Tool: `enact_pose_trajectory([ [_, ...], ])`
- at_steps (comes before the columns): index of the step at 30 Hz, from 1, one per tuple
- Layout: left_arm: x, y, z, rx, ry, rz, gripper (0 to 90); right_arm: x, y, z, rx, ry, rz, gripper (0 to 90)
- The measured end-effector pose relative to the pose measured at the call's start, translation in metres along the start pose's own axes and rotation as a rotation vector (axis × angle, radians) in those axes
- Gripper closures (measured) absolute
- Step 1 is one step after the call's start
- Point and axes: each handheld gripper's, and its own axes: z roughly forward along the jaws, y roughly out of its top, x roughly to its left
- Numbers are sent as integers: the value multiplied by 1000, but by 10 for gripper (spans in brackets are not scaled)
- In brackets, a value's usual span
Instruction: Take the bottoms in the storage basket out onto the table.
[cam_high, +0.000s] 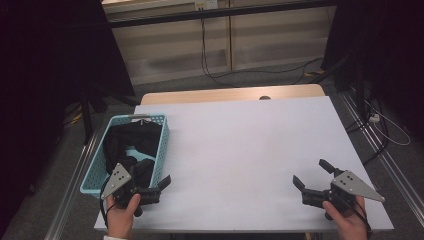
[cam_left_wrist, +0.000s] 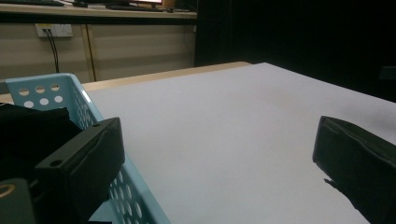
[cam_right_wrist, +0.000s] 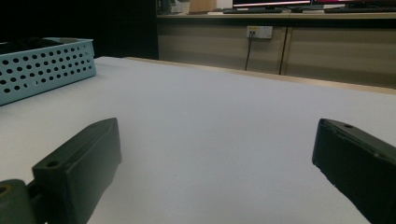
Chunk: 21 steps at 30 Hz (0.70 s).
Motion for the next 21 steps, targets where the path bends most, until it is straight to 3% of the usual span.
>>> enact_pose_trajectory([
  [21,-1,13,4,-11,-27,-5,22,-3,-1,-2,8,-5,0,7],
])
